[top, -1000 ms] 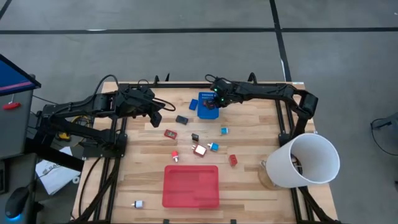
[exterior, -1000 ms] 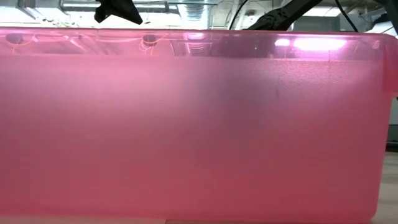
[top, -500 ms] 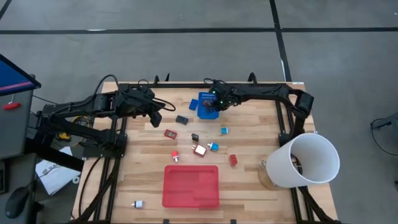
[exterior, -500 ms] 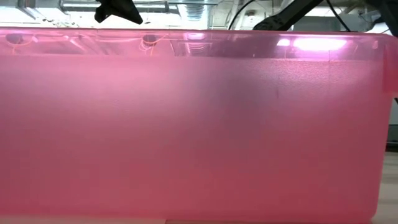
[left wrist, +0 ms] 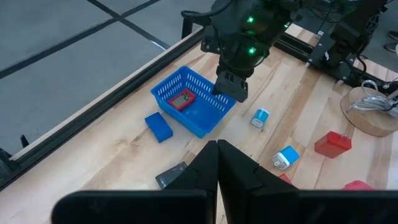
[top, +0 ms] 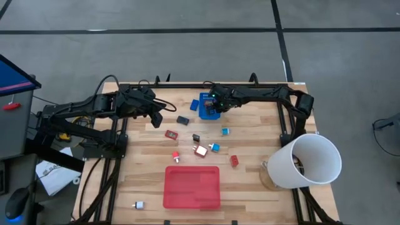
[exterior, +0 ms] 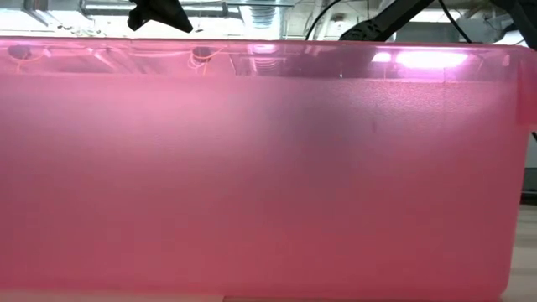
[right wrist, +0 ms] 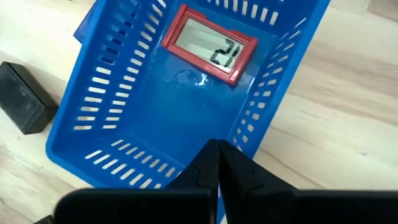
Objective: Pick & Place Office items
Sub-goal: Put the blue digital clock into the blue bin
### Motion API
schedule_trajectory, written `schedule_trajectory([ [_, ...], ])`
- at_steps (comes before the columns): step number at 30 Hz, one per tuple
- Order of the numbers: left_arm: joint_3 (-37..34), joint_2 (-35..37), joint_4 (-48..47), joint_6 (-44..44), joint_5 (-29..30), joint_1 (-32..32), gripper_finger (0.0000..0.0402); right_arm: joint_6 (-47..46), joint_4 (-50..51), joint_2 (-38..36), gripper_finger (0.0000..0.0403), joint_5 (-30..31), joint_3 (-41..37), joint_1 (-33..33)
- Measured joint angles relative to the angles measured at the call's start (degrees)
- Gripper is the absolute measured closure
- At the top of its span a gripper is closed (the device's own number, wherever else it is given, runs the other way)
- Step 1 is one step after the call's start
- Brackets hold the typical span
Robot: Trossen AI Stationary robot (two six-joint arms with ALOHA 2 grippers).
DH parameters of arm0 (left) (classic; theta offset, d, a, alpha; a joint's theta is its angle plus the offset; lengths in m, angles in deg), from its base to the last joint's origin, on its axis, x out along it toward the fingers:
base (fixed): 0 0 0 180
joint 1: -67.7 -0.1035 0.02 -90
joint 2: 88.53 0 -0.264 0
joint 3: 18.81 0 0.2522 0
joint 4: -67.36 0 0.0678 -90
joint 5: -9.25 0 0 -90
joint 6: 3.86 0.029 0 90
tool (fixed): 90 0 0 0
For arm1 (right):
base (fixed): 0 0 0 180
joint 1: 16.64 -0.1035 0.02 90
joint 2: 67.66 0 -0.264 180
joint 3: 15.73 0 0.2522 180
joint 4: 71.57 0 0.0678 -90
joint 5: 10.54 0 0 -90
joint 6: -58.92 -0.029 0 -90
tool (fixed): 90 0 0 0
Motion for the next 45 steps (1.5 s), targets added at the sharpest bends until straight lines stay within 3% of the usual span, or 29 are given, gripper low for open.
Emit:
schedule_trajectory([
  [19, 0.0, 0.0, 0.0, -0.1, 0.0, 0.0, 0.0402, -2.5, -5.4, -0.1, 0.0403, -0.1, 0.0, -0.7],
  [31, 0.0, 0.0, 0.0, -0.2, 0.0, 0.0, 0.0402, -1.6, -9.0, -0.1, 0.0403, 4.2, 0.0, 2.3],
  [45, 0.0, 0.0, 0.0, 0.0, 0.0, 0.0, 0.0402, -1.0, -5.2, -0.1, 0.0403, 4.0, 0.0, 3.7],
])
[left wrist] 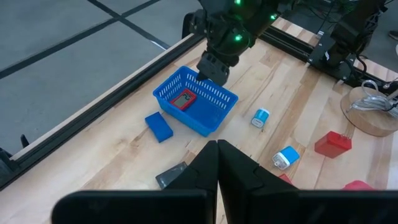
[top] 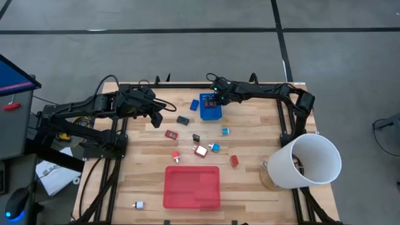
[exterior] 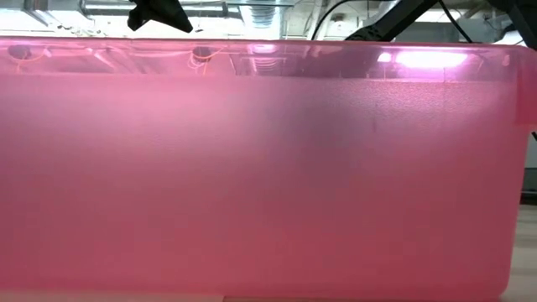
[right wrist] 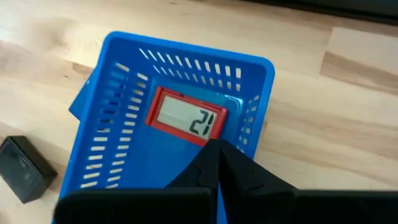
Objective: Pick & Place Office items
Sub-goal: Put the blue digital clock into the blue bin
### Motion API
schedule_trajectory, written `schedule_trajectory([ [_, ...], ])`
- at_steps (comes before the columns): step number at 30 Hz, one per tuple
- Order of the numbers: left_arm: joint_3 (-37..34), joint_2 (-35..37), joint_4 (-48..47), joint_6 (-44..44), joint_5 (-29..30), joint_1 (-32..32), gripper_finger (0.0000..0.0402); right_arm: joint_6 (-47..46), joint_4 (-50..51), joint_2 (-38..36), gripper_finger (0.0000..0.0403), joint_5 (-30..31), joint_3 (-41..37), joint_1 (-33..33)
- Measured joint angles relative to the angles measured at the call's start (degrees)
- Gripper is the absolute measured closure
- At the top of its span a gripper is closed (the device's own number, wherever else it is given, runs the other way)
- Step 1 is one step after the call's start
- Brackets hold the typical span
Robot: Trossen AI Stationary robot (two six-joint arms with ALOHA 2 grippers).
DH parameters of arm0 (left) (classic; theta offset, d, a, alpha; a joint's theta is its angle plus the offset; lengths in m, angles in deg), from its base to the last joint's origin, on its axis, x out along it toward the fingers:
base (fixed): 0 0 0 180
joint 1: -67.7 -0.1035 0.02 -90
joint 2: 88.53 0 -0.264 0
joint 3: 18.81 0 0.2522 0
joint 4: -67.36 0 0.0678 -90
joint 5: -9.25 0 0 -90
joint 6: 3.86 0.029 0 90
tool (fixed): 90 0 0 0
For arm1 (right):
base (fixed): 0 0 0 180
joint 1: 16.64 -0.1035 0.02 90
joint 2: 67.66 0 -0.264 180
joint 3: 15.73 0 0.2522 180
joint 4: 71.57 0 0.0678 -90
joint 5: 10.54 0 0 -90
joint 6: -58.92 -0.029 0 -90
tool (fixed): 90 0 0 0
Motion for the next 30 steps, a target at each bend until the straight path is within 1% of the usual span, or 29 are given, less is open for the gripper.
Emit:
schedule_trajectory([
  [12, 0.0, 0.0, 0.0, -0.4, 0.0, 0.0, 0.0401, 0.0, 1.9, 0.0, 0.0403, 0.2, 0.0, -0.1],
  [19, 0.0, 0.0, 0.0, -0.4, 0.0, 0.0, 0.0402, -0.4, 4.0, 0.0, 0.0403, 1.7, 0.0, -0.7],
  [30, 0.0, 0.0, 0.0, -0.2, 0.0, 0.0, 0.0402, -0.9, 0.7, -0.1, 0.0403, 1.7, 0.0, -1.5],
])
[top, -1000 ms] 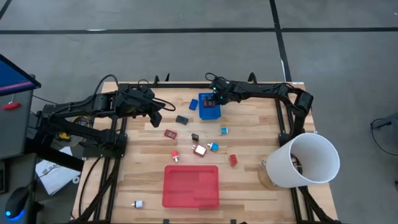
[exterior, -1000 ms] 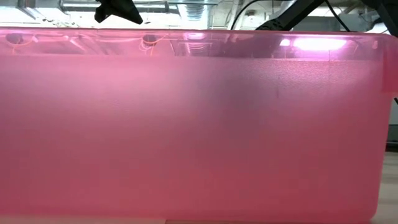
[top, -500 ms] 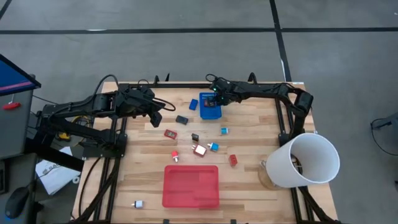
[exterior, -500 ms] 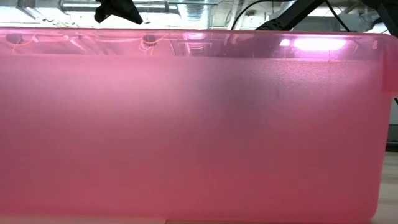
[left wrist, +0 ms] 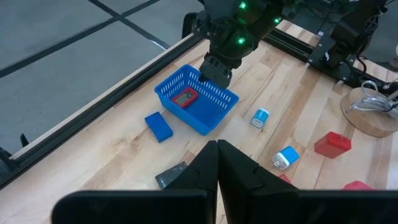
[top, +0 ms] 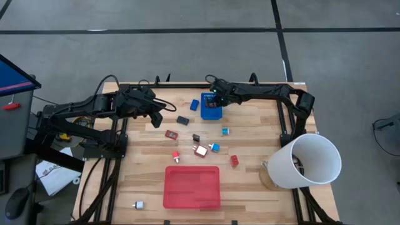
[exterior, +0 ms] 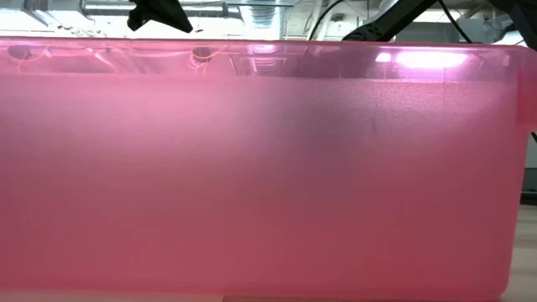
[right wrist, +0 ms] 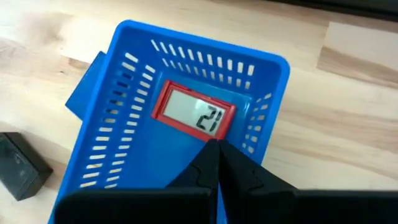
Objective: Pick & Place Office items
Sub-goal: Put the blue digital clock into the blue bin
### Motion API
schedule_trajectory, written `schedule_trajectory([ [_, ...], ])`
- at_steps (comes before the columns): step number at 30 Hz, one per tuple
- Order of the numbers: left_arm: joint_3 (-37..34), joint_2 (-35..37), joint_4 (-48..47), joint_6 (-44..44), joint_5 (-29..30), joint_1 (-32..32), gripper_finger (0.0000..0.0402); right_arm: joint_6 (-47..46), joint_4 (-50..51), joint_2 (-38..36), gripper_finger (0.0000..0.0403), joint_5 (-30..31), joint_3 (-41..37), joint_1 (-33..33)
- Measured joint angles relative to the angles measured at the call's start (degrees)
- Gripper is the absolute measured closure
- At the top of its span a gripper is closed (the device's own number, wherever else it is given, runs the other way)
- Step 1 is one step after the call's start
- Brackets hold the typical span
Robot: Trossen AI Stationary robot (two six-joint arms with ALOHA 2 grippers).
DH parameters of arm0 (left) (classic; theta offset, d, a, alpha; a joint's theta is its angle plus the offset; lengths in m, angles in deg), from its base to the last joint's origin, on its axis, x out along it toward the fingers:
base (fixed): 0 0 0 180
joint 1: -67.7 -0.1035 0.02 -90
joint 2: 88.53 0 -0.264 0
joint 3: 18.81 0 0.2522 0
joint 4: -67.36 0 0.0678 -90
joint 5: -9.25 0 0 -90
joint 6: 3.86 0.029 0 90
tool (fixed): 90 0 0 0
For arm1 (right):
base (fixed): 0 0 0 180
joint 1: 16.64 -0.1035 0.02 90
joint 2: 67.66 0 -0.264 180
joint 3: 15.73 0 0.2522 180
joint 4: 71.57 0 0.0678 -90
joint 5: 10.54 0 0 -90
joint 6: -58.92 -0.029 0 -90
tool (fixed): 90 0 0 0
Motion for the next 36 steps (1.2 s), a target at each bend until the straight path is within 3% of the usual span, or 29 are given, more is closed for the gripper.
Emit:
schedule_trajectory([
  [5, 0.0, -0.1, -2.9, 0.3, 1.3, 0.0, 0.0401, 0.3, -2.1, -3.3, 0.0403, 0.0, 0.0, -1.8],
  [10, 0.1, -3.8, -8.8, -0.3, 1.1, -1.1, 0.0402, 3.5, -4.1, -12.2, 0.0403, 1.1, 0.0, -4.7],
  [16, 0.0, -15.4, -16.2, -1.3, -1.1, -5.0, 0.0401, 8.1, -3.7, -26.5, 0.0403, 4.4, 0.0, -8.6],
  [19, 0.0, -21.4, -13.7, -1.8, -1.1, -8.0, 0.0389, 9.3, -4.0, -32.9, 0.0402, 4.7, 0.0, -9.5],
  [22, 0.0, -25.8, -6.6, -1.5, -2.5, -11.7, 0.0357, 9.5, -3.6, -38.5, 0.0392, 5.5, 0.0, -10.0],
  [26, 0.0, -30.4, 3.5, -2.0, -9.3, -17.1, 0.0287, 8.1, -2.3, -44.8, 0.036, 6.3, 0.0, -10.7],
  [32, 1.1, -36.8, 7.9, -4.4, -10.1, -21.1, 0.0174, 5.3, 2.1, -51.1, 0.0312, 6.5, 0.0, -11.6],
  [36, 5.6, -42.1, 6.9, -3.9, -11.7, -20.7, 0.0146, 4.4, 2.9, -53.4, 0.0293, 6.2, 0.0, -11.9],
])
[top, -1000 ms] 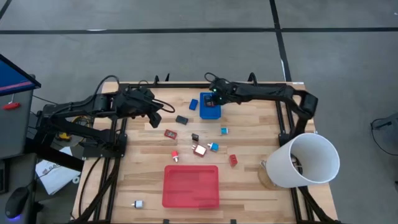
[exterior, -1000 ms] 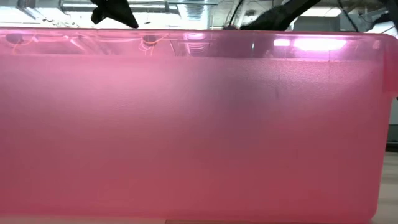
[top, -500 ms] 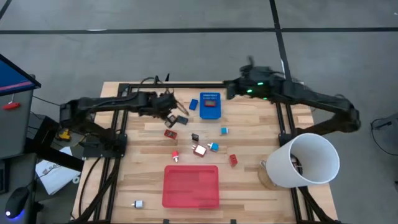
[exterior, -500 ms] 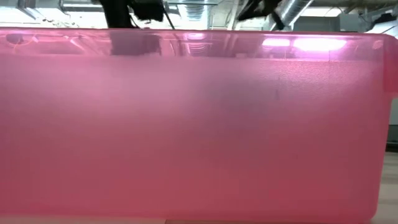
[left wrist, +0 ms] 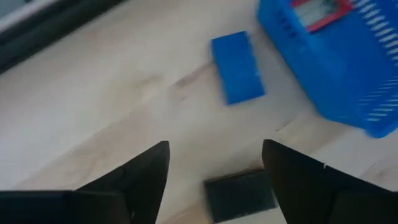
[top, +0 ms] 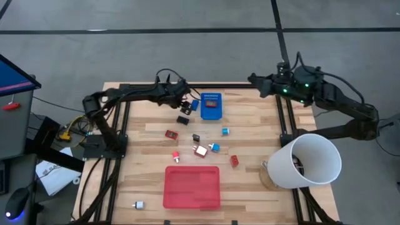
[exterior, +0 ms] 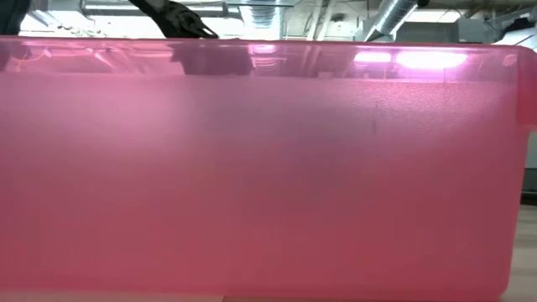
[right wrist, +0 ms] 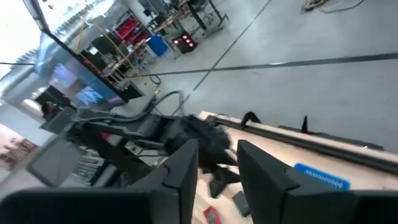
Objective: Pick & Place Office items
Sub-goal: Put the blue digital clock into the blue bin
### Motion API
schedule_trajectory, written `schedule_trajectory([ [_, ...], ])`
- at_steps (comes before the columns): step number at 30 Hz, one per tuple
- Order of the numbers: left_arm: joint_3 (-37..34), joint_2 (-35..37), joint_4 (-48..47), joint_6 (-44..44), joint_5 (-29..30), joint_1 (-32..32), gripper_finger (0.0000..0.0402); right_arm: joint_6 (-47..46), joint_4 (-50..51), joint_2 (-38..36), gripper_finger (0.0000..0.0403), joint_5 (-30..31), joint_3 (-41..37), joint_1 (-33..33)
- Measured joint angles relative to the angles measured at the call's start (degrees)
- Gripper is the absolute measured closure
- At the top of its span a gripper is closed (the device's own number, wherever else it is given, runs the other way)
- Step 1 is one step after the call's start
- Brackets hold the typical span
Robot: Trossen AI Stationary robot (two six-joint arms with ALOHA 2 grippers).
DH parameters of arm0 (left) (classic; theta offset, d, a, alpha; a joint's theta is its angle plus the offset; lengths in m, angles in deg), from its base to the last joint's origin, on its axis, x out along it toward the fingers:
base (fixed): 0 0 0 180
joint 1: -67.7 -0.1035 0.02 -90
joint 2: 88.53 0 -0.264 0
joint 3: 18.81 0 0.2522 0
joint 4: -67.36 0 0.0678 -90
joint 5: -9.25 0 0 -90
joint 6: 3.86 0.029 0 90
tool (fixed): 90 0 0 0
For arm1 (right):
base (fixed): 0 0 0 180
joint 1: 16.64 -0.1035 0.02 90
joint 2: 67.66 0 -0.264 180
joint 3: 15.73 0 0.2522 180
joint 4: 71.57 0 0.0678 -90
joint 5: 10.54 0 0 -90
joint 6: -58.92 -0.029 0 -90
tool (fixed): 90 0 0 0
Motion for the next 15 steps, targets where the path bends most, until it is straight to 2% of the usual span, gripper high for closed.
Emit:
schedule_trajectory([
  [8, 11.0, -9.4, -5.1, -4.3, -0.5, -0.3, 0.0148, -0.9, 2.0, -3.3, 0.0278, 0.0, 0.0, 0.1],
  [15, 13.7, -15.2, -9.1, -3.8, -3.2, -1.3, 0.0155, -0.9, 2.1, -5.1, 0.0279, 0.0, 0.0, 0.1],
])
